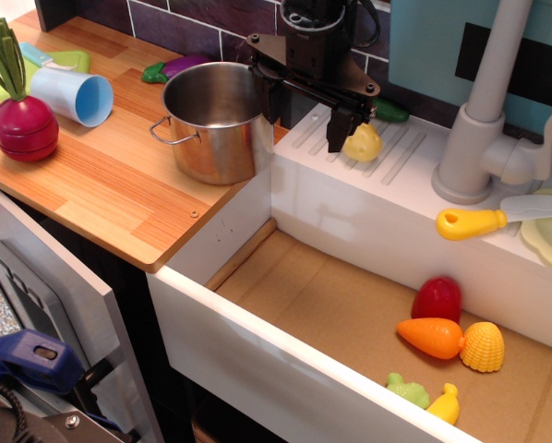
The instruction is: Put potato in pot or pan
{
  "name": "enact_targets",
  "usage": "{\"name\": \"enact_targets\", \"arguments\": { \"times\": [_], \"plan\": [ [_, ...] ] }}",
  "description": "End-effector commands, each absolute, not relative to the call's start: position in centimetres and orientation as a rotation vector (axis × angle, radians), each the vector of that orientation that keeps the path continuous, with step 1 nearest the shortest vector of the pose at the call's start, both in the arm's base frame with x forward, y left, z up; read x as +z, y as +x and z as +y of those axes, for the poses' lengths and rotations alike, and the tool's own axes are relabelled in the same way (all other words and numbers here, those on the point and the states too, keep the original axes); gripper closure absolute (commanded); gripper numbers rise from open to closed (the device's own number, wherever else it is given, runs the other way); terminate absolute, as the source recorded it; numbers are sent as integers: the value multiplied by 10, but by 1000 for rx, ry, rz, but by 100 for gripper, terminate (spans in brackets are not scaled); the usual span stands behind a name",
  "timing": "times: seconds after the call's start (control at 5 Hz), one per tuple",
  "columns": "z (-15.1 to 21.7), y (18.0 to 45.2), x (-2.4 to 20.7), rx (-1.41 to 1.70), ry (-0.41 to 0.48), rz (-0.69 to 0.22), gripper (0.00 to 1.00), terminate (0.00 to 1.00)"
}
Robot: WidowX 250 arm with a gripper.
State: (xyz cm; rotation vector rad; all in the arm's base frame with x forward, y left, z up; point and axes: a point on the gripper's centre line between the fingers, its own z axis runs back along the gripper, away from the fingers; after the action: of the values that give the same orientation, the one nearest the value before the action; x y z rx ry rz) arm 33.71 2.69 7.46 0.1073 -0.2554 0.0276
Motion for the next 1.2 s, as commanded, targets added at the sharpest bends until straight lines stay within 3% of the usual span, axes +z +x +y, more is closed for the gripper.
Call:
{"name": "enact_targets", "arguments": {
  "times": [0.0,0.4,1.0],
  "plan": [
    [27,337,75,28,107,-255,0,0],
    [22,355,81,25,120,-334,0,0],
    [31,390,68,-32,107,-391,0,0]
  ]
}}
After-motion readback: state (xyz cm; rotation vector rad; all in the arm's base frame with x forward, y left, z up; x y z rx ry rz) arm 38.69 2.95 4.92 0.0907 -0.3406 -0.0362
